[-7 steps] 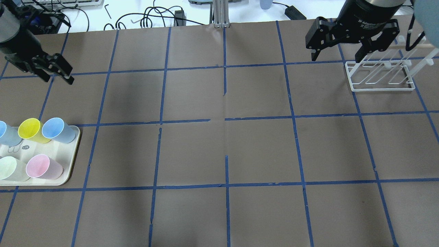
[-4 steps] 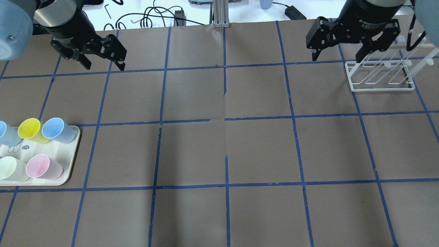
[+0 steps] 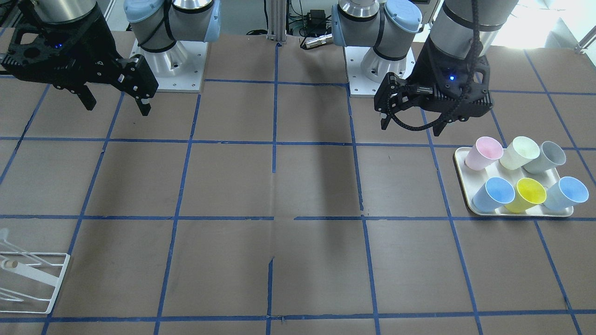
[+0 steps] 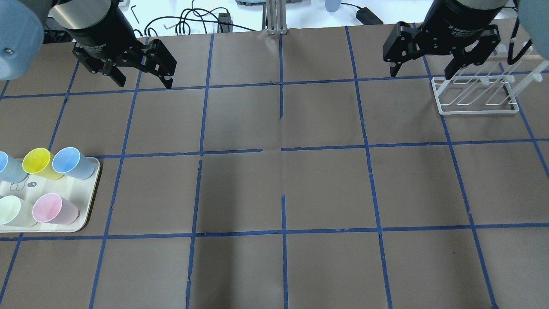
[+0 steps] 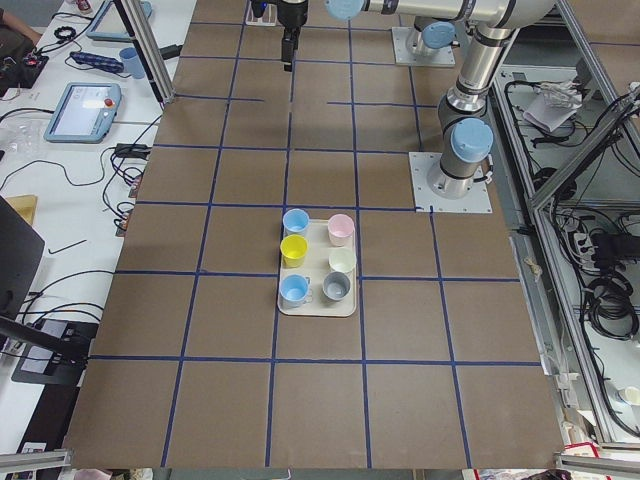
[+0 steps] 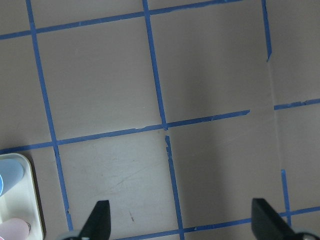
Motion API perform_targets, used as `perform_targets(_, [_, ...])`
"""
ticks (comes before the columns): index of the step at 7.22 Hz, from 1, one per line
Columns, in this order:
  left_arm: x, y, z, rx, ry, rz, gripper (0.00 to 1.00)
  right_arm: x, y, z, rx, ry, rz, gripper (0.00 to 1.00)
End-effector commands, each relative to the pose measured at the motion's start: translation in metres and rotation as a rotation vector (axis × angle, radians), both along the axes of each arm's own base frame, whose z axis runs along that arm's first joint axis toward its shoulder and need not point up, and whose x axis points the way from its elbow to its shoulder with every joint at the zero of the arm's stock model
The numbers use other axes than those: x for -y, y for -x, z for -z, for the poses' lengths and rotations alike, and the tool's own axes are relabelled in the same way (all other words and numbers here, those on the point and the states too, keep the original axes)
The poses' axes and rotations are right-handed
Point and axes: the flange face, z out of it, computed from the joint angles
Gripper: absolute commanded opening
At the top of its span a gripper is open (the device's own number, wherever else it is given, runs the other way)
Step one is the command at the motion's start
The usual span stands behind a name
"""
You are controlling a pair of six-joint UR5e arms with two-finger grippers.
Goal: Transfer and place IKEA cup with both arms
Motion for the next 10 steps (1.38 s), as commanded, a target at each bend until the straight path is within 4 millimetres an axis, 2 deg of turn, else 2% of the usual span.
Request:
perform_targets(1, [0.006, -0.022, -0.006, 0.004, -0.044, -0.095, 1.0, 0.0, 0.0, 0.0, 0.0, 0.0, 0.0, 1.0])
perform_targets(2, [0.006, -0.032, -0.004, 0.038, -0.072, -0.107, 1.0, 0.0, 0.0, 0.0, 0.0, 0.0, 0.0, 1.0])
perform_targets(10, [0.006, -0.026, -0.006, 0.06, -0.015, -0.093, 1.0, 0.0, 0.0, 0.0, 0.0, 0.0, 0.0, 1.0])
